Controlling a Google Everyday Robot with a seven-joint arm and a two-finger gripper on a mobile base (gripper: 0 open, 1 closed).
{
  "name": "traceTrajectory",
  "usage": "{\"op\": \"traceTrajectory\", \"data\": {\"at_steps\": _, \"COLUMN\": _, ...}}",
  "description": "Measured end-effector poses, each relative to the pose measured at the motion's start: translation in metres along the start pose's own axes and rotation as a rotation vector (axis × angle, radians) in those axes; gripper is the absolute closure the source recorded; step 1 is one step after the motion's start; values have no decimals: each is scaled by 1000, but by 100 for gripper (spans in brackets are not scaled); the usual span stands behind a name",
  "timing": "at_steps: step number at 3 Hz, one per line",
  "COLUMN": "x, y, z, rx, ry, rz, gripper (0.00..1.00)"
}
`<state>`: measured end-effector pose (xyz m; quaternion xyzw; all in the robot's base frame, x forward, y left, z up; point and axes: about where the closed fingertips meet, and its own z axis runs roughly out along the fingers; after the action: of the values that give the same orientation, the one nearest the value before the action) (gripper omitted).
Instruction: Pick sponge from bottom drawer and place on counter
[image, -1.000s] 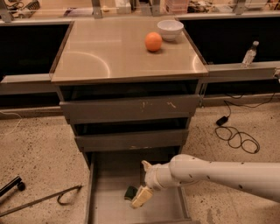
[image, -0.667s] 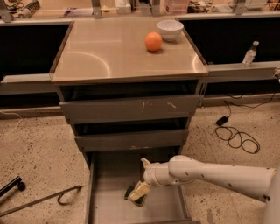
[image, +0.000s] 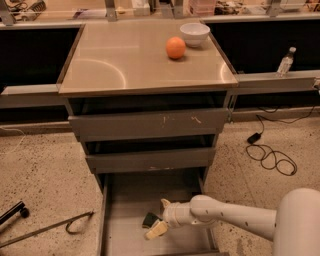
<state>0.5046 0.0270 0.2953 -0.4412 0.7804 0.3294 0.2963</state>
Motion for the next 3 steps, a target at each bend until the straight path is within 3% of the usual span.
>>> {"op": "traceTrajectory", "data": {"at_steps": 1, "x": 8, "y": 0, "z": 9, "rx": 9, "ry": 7, "rz": 6, "gripper": 0}}
{"op": "traceTrajectory", "data": {"at_steps": 3, "x": 39, "y": -44, "z": 63, "rx": 144, "ry": 49, "rz": 35, "gripper": 0}}
